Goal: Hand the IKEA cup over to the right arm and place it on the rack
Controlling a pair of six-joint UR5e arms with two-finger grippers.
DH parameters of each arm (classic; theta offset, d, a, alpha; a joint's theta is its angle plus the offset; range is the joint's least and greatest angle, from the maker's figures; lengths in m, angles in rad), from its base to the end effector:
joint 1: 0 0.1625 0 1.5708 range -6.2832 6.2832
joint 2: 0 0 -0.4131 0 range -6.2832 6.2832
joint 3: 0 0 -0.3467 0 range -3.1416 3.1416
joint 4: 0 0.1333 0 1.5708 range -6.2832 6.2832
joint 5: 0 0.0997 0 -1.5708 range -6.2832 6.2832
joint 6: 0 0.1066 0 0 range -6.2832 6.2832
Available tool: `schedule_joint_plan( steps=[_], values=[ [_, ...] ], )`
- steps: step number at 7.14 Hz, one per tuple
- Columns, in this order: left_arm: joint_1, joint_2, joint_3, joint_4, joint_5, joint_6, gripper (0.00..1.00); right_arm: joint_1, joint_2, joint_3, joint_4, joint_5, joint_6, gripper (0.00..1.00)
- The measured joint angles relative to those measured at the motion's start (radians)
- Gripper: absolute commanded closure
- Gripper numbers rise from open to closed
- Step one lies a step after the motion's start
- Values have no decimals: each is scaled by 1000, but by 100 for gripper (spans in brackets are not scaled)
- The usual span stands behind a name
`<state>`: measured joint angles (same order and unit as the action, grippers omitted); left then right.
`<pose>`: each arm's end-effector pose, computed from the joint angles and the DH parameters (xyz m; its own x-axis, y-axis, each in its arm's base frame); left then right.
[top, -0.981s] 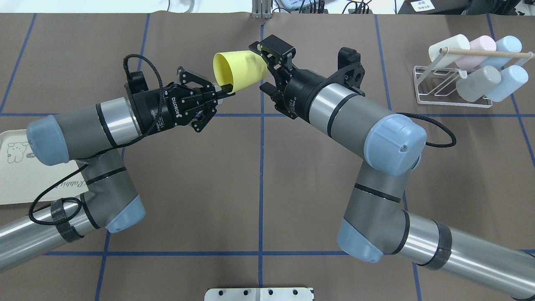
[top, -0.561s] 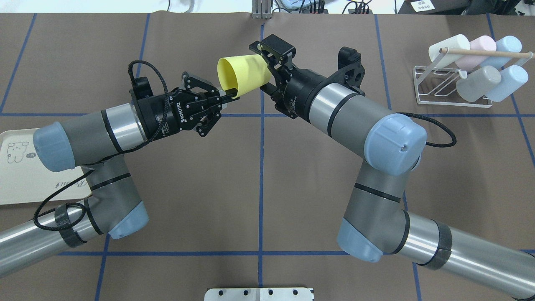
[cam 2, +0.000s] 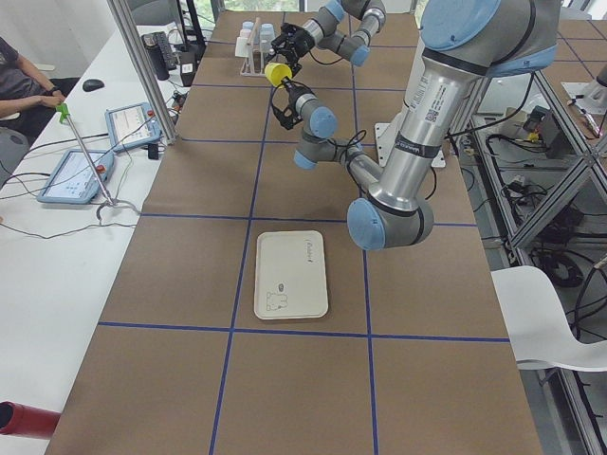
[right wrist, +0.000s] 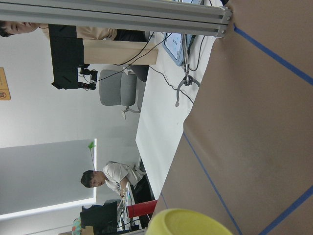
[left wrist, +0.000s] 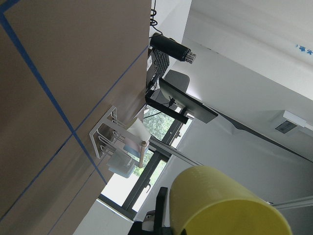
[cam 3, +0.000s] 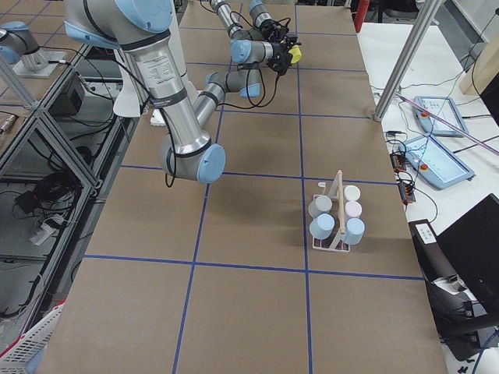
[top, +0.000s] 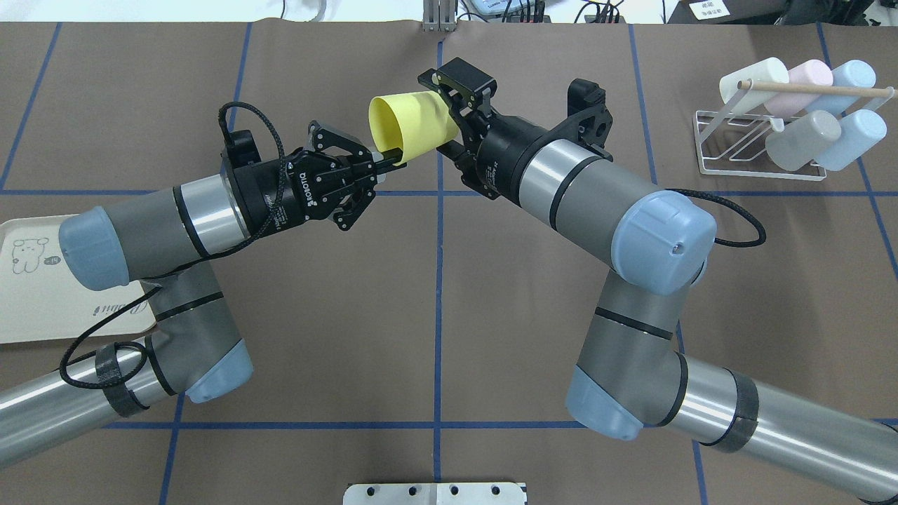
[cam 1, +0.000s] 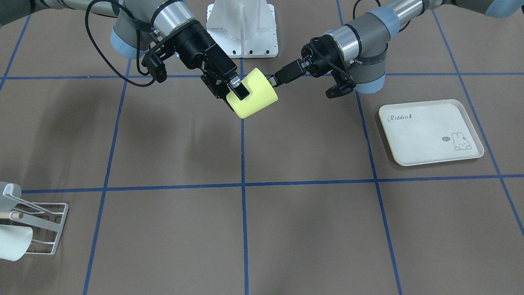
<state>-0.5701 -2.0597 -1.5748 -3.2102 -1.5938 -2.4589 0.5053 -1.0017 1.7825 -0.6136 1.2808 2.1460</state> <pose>0.3811 -0.3997 0.2220 -0.6887 -0.4798 -0.5435 -0.0177 0.7606 -0.6490 -0.4046 -0.4110 0.1512 -0.5087 0.3143 0.8015 -0.5170 0.6329 -0.5763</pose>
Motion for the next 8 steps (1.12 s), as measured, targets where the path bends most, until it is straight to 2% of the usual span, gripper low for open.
schedule_joint_plan(
  steps=[4, 5, 6, 7, 8],
  values=[
    [23, -12, 1, 2, 32, 3, 100, 0, 0, -1, 0, 0, 0, 1],
    [25, -13, 2, 2, 33, 4, 100, 0, 0, -1, 0, 0, 0, 24],
    [25, -14, 3, 3, 34, 4, 82, 0, 0, -2, 0, 0, 0, 99],
    [25, -15, 3, 4, 35, 4, 1, 0, 0, -2, 0, 0, 1, 100],
    [25, -17, 3, 8, 35, 5, 0, 1, 0, -1, 0, 0, 3, 100]
  ],
)
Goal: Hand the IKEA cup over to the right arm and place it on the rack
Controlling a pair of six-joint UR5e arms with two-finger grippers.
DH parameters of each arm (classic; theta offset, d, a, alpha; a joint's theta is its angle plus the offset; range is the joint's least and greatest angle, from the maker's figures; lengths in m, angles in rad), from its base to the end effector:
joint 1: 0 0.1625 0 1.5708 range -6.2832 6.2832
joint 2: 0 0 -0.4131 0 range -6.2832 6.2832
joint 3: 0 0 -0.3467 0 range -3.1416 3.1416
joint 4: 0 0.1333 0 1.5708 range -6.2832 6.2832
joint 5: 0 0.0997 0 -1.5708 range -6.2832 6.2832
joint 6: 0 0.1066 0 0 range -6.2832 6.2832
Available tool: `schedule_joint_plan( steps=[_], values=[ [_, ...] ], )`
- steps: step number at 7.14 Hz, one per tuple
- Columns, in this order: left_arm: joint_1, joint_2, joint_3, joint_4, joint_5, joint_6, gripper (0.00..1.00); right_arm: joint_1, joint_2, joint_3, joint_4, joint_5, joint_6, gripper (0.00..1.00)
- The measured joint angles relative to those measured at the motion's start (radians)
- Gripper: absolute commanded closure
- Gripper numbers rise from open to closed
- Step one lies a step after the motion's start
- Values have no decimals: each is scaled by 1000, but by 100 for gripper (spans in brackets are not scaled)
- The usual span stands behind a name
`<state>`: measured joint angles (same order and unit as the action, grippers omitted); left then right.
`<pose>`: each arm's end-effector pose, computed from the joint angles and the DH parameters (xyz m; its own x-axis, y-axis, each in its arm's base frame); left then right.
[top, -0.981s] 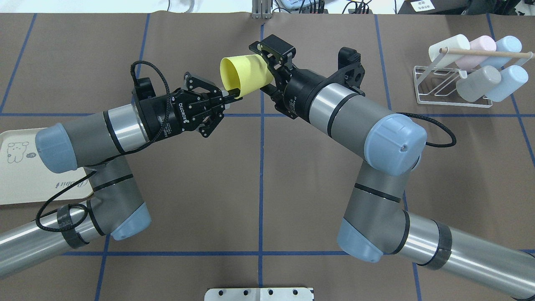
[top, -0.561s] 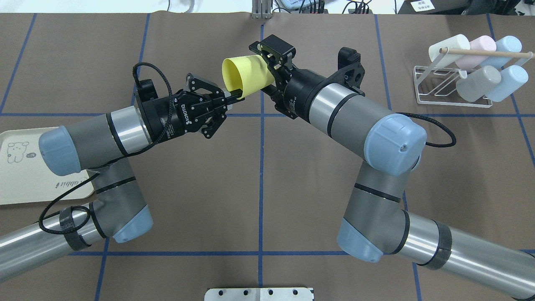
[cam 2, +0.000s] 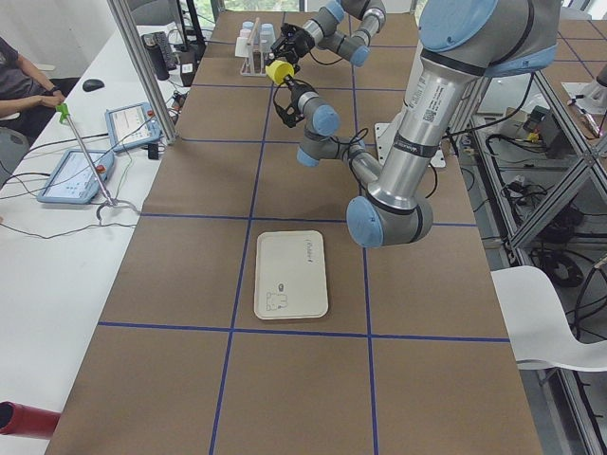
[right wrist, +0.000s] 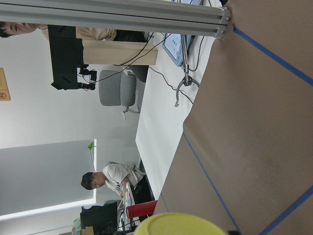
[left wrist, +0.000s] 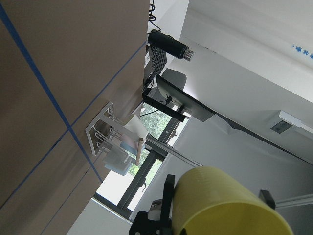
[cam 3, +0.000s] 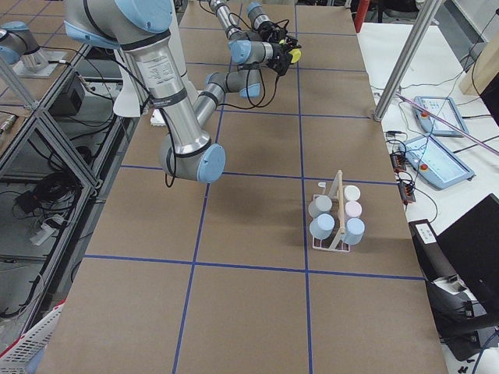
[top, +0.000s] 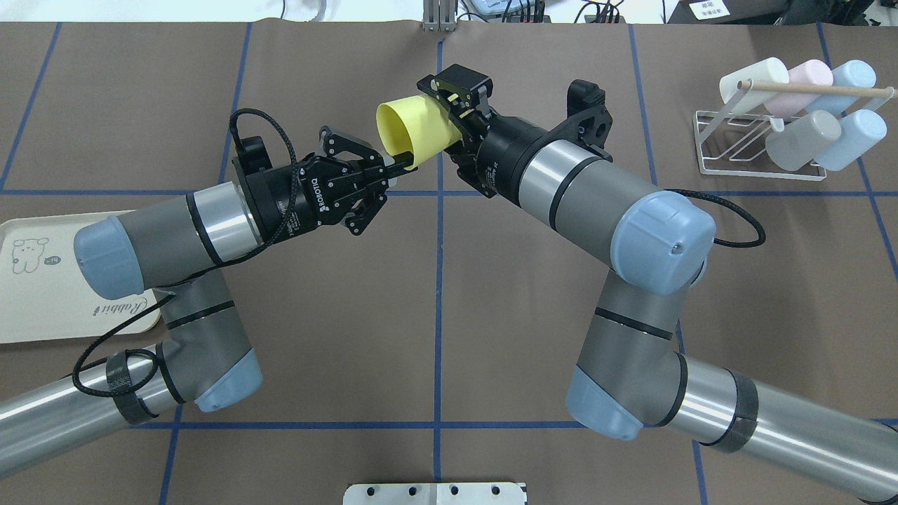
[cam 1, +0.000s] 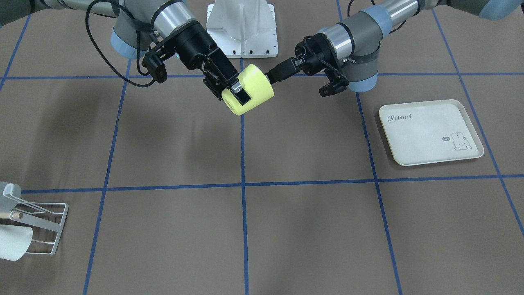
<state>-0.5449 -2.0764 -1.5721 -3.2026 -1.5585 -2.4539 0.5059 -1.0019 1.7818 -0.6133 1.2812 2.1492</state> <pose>0.3915 -0.3947 0.2142 -0.6993 -0.4796 -0.5300 -0.0208 0.7548 -0.6556 -0.4046 -0.4113 0.1515 -0.5100 0.3164 0.7999 -0.5158 0.6316 -0.5788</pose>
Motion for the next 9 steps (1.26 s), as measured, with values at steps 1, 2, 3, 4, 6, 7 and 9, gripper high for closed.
schedule_joint_plan(
  steps=[1, 2, 3, 4, 6, 7, 9],
  values=[
    [-3, -1, -2, 3, 2, 3, 0, 0, -1, 1, 0, 2, 1, 100],
    [-6, 0, -3, 2, 2, 12, 0, 1, -1, 2, 0, 3, 1, 100],
    [-7, 2, -3, -2, 1, 26, 0, 2, -1, 3, 1, 4, 0, 100],
    [-7, 3, -3, -4, 0, 34, 0, 5, -1, 3, 1, 4, -2, 100],
    [-8, 4, -4, -6, 0, 40, 0, 21, -9, 2, -1, 3, -14, 100],
    [-9, 6, -4, -6, 0, 42, 0, 35, -20, -2, -5, 1, -50, 100],
    [-14, 10, -1, 2, -4, 100, 0, 67, -76, -8, -31, -9, -190, 100]
  ],
)
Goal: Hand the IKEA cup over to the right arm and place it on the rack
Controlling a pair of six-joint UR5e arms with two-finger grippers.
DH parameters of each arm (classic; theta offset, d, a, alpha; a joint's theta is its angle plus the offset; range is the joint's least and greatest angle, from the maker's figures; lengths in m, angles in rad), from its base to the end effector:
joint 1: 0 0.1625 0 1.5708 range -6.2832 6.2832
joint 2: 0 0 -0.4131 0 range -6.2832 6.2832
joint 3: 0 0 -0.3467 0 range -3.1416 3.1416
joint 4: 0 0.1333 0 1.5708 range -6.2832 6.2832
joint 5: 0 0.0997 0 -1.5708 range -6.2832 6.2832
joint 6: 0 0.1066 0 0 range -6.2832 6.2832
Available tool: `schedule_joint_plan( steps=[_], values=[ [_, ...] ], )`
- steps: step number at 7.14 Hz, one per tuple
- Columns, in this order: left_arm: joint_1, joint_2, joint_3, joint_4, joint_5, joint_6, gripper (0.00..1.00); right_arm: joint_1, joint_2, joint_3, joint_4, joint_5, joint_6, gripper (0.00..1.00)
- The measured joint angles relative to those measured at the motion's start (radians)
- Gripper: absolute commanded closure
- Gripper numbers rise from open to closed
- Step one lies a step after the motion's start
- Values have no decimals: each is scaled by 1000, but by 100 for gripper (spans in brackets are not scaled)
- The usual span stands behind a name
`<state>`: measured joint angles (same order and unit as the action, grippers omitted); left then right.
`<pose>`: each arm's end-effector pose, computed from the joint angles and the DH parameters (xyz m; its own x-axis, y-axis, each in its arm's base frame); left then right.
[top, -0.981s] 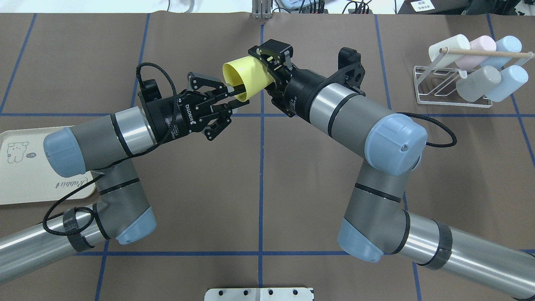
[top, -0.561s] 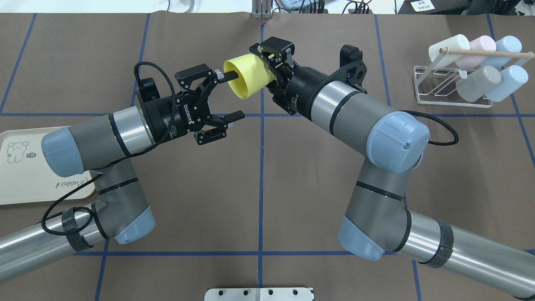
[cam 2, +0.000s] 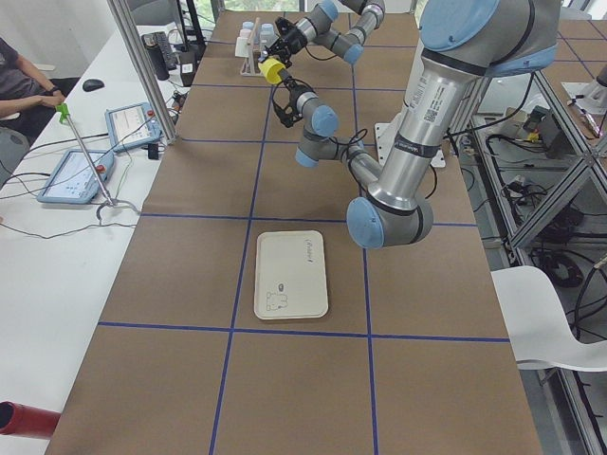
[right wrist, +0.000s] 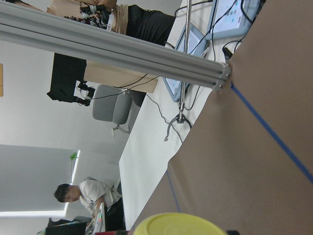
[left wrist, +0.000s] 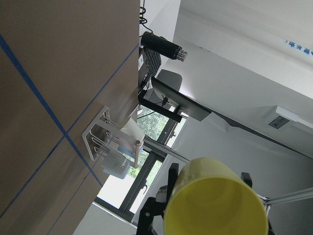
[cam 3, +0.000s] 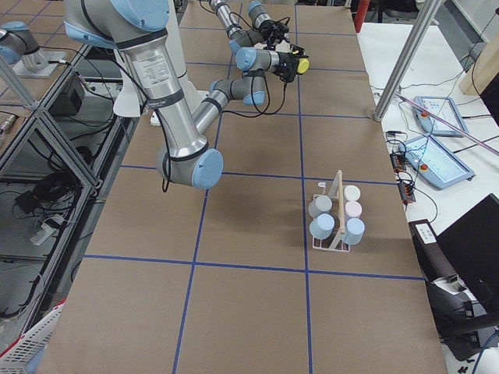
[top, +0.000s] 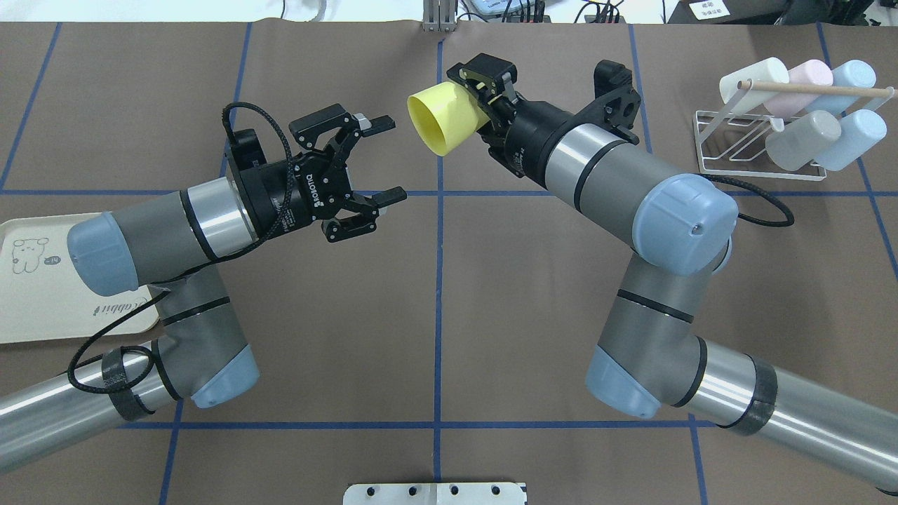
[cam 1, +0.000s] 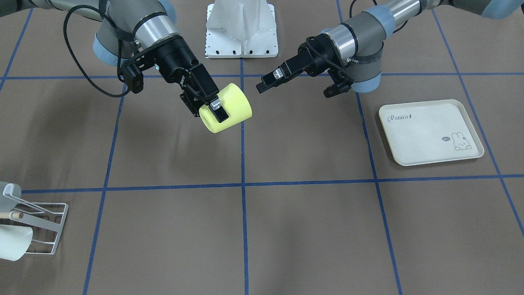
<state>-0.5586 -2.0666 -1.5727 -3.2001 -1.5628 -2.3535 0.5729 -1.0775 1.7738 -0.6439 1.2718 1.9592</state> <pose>0.3860 -0.3995 0.2194 -0.6952 -0.3970 -0.5992 0.0641 0.7960 -0.6019 -0.3797 -0.4409 0.1991 -0.3305 0.2175 0.9184 -0.6915 0.6064 -0.3925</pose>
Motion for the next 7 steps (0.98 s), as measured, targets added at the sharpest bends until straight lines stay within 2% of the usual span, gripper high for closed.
schedule_joint_plan(
  steps=[2, 5, 7],
  values=[
    [-2, 12, -4, 117, -23, 199, 0, 24, -40, 1, -164, -79, -215, 100],
    [-9, 15, -101, 542, -90, 537, 0, 29, -55, 31, -534, -322, -420, 100],
    [-18, 17, -182, 839, -102, 736, 0, 38, -125, 71, -675, -427, -558, 100]
  ],
)
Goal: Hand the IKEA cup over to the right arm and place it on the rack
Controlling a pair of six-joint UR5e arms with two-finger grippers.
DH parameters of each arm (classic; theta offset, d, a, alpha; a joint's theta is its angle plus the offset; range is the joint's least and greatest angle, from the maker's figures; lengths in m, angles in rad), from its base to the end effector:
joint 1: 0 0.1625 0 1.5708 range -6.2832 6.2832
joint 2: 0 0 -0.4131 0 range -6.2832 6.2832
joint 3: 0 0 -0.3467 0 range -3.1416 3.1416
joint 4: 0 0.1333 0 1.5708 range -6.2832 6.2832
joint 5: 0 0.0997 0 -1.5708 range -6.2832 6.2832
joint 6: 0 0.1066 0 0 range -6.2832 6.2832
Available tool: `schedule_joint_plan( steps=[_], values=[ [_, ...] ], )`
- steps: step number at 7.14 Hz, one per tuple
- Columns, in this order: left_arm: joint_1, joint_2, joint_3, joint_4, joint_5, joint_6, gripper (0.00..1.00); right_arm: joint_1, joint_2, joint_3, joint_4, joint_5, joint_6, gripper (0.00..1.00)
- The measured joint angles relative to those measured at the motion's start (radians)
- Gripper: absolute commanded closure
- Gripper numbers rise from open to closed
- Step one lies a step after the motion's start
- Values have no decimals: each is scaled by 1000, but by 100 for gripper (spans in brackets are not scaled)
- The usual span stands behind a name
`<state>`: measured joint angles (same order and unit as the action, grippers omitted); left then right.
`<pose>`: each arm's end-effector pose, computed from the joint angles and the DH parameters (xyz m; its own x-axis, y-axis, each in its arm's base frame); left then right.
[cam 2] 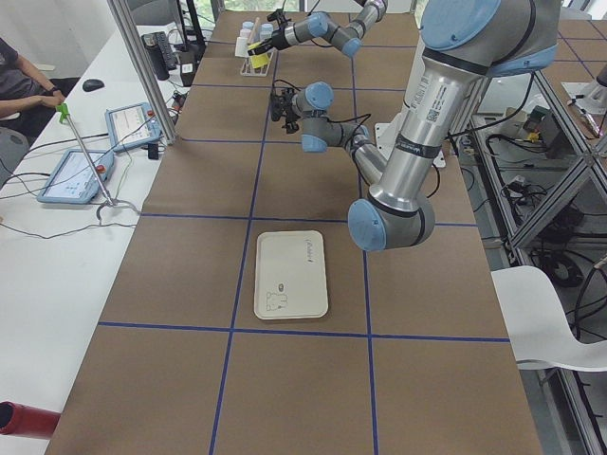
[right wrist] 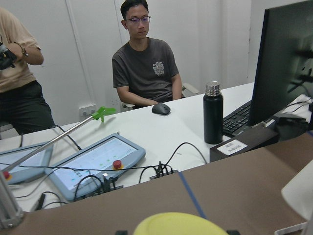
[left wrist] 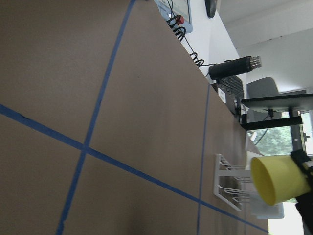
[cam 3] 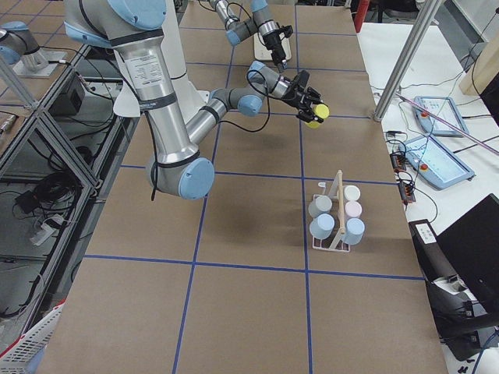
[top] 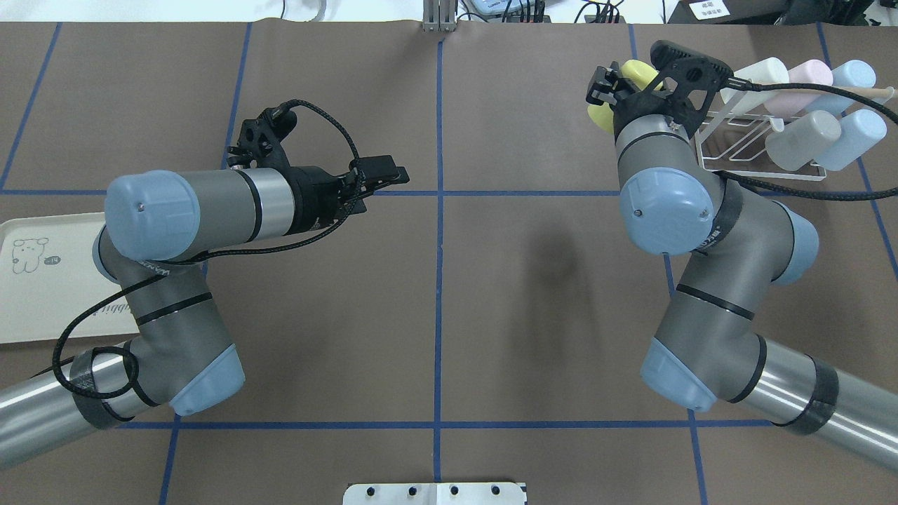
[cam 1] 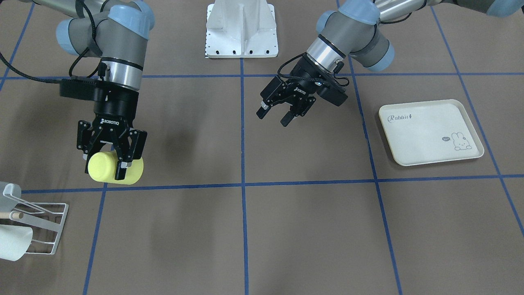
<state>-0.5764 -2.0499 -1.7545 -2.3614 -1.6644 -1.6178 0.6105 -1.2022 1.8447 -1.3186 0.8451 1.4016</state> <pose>0.4197 -0.4200 0.2292 0.0763 -0.1054 -0.9915 0.4689 0.8814 -0.0576 -0.3345 -0.4831 0.3122 0.6490 0.3004 0.6989 -0.7545 0.3720 0.5407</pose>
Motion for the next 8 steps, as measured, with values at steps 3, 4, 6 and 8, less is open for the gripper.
schedule_joint_plan(
  steps=[3, 4, 6, 8],
  values=[
    [-15, 0, -86, 302, -1, 186, 0, 49, -136, 10, -19, -45, -184, 100],
    [-22, 0, -120, 393, -2, 233, 0, 69, -169, 9, -9, -46, -207, 100],
    [-24, 0, -178, 498, -2, 272, 0, 104, -213, -4, 57, -46, -274, 100],
    [-23, 1, -188, 514, -2, 277, 0, 131, -230, -70, 175, -42, -314, 100]
  ],
)
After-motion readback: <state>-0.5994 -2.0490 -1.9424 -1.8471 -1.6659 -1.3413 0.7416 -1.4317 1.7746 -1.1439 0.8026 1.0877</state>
